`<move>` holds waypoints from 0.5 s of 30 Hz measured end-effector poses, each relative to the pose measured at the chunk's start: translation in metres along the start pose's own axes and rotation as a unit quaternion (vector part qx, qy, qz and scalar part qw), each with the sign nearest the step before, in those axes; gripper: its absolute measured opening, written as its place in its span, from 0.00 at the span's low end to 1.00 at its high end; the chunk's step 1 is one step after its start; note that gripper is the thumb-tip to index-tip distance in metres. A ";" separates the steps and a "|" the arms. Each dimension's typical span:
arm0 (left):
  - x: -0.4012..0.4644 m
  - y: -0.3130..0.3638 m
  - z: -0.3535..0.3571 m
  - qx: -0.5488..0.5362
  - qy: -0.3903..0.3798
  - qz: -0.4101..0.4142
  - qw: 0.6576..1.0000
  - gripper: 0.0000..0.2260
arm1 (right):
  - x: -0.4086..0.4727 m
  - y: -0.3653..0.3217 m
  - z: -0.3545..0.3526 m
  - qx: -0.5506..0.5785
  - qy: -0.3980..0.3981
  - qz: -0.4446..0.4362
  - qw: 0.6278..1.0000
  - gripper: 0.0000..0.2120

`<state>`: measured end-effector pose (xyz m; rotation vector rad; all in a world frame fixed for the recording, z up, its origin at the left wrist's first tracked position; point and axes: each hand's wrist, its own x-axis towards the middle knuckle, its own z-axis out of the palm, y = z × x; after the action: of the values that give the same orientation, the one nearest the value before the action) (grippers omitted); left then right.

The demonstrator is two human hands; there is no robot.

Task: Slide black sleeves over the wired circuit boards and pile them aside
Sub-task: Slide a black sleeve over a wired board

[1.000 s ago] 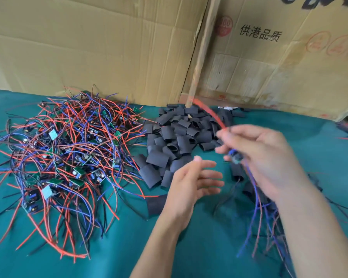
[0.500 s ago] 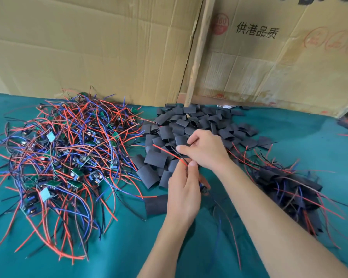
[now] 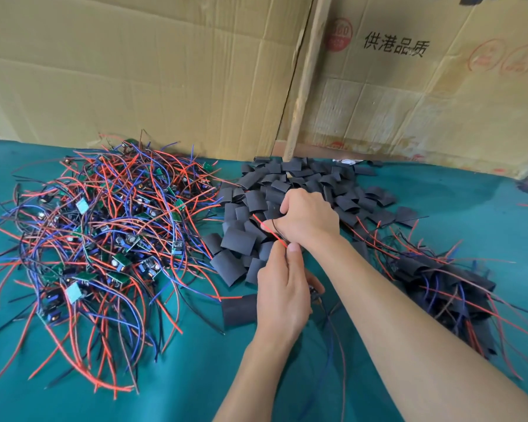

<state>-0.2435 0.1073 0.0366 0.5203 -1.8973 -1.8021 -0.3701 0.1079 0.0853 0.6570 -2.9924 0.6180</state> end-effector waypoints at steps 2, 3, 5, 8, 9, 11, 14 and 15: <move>0.001 0.000 0.000 -0.001 0.002 -0.006 1.000 0.15 | -0.001 -0.001 0.001 -0.013 0.009 -0.006 1.000 0.21; 0.001 -0.001 0.000 0.001 -0.001 -0.006 1.000 0.15 | -0.001 -0.001 0.001 -0.006 0.013 -0.006 1.000 0.21; 0.002 -0.002 0.000 0.012 -0.008 0.005 1.000 0.14 | -0.003 0.005 -0.004 0.038 0.025 0.005 0.999 0.21; 0.003 -0.004 -0.001 0.002 -0.016 0.023 1.000 0.13 | -0.010 0.030 -0.019 0.218 0.070 0.044 0.973 0.18; 0.003 -0.004 -0.001 -0.018 -0.020 0.025 0.999 0.13 | -0.017 0.038 -0.024 0.304 0.070 0.060 0.948 0.15; 0.004 -0.005 -0.001 -0.033 -0.035 0.032 0.998 0.12 | -0.034 0.054 -0.030 0.456 0.049 0.077 0.885 0.03; 0.005 -0.008 0.000 -0.043 -0.062 0.043 0.996 0.07 | -0.059 0.067 -0.030 0.584 0.018 0.076 0.808 0.12; 0.005 -0.008 -0.001 -0.050 -0.071 0.043 0.995 0.06 | -0.067 0.066 -0.030 0.601 0.003 0.080 0.795 0.09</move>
<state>-0.2473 0.1035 0.0293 0.2790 -1.8786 -1.9096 -0.3379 0.2017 0.0817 0.3255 -2.2668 2.5257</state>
